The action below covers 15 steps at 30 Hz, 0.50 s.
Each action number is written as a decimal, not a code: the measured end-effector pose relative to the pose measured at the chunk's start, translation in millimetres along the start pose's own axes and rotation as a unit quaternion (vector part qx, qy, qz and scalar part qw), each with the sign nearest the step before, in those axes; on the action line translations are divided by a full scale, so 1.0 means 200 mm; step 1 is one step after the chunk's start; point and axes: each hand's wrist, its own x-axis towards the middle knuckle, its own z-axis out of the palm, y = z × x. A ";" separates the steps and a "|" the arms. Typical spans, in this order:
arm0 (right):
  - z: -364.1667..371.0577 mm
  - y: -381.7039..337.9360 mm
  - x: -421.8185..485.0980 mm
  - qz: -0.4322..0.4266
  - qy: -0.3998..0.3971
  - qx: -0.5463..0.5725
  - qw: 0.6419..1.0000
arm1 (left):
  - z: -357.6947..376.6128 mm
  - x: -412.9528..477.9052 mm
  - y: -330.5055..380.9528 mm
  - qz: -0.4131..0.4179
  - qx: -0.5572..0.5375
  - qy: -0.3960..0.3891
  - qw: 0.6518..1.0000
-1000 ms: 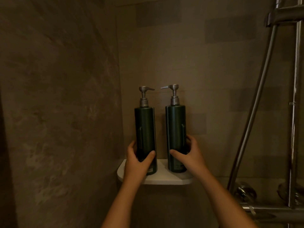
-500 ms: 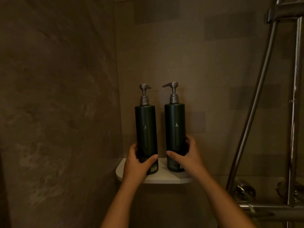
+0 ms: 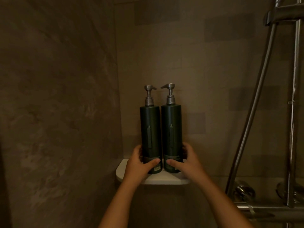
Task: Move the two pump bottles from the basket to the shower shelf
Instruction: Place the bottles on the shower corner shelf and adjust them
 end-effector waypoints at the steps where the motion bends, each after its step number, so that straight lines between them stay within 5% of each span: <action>1: 0.00 0.00 0.00 0.000 0.003 -0.005 1.000 | 0.00 0.00 0.00 0.002 0.006 0.003 1.000; 15: -0.06 -0.04 -0.03 0.016 -0.033 0.001 0.999 | 0.00 -0.01 0.00 0.000 0.022 0.004 1.000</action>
